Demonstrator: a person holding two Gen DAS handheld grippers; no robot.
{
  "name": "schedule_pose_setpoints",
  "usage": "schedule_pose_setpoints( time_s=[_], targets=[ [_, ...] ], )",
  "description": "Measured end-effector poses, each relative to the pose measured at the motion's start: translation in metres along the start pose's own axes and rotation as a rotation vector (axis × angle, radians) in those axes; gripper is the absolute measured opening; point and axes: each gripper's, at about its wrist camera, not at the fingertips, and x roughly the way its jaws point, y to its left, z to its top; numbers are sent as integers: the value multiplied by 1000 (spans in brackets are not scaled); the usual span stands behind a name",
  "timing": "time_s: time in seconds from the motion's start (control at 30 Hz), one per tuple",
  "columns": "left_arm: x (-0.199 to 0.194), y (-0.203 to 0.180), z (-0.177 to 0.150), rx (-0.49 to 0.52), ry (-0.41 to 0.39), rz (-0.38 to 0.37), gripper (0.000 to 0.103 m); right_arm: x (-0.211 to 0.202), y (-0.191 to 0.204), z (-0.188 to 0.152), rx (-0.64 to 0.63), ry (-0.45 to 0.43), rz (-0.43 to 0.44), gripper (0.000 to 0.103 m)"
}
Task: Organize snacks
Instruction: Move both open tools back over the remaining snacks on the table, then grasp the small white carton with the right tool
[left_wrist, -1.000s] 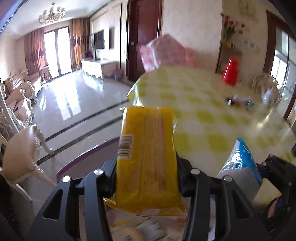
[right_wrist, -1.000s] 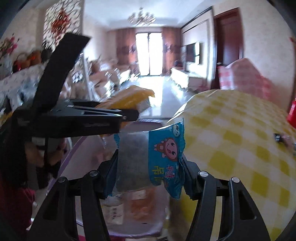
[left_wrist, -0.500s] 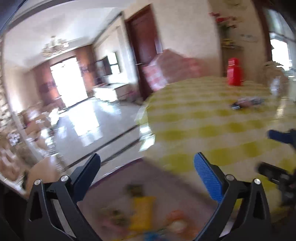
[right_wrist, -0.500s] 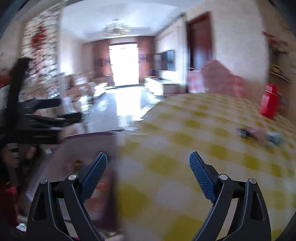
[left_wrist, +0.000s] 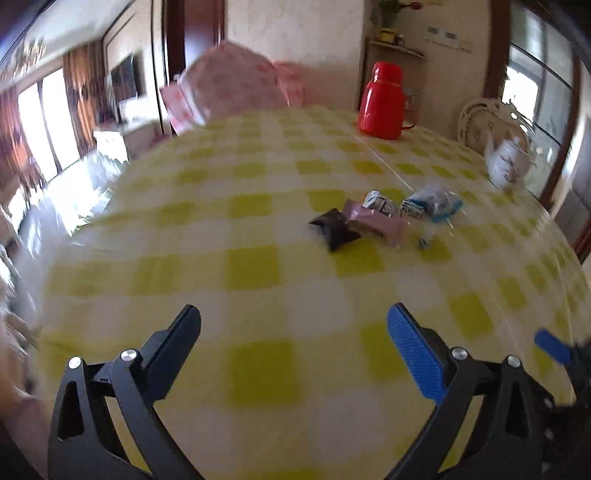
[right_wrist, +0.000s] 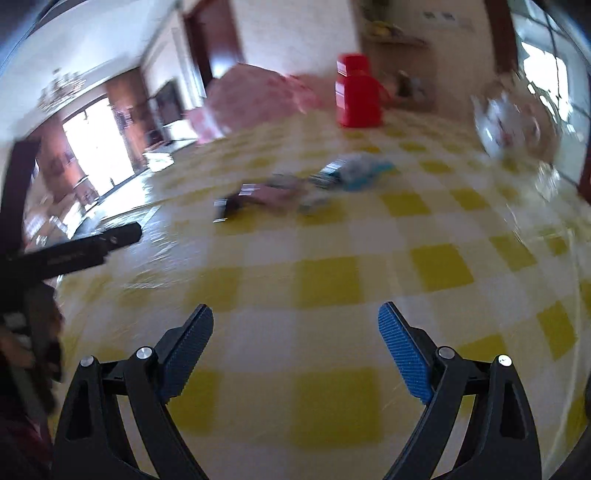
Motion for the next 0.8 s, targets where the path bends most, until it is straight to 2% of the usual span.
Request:
schedule_pose_setpoints(
  time_s=[0.1, 0.2, 0.33, 0.43, 0.5, 0.6, 0.7, 0.73, 0.8],
  targets=[
    [48, -10, 18, -103, 21, -35, 101, 30, -20, 16, 46, 38, -3, 88],
    [76, -16, 37, -181, 4, -45, 101, 54, -33, 29, 76, 66, -6, 88],
    [100, -12, 56, -251, -48, -43, 101, 81, -26, 46, 49, 116, 7, 88],
    [108, -5, 60, -249, -56, -75, 101, 105, -22, 61, 69, 149, 75, 87],
    [106, 6, 61, -274, -70, -97, 101, 121, -17, 72, 67, 156, 99, 79],
    [104, 24, 61, -323, -79, -102, 101, 134, -8, 83, 18, 162, 131, 71],
    [111, 35, 60, -370, -39, -130, 101, 140, -3, 96, -144, 146, 129, 70],
    [112, 39, 60, -395, -28, -138, 101, 143, -5, 98, -198, 152, 155, 70],
    [114, 41, 59, -408, -20, -144, 101, 148, -16, 104, -226, 153, 197, 71]
  ],
)
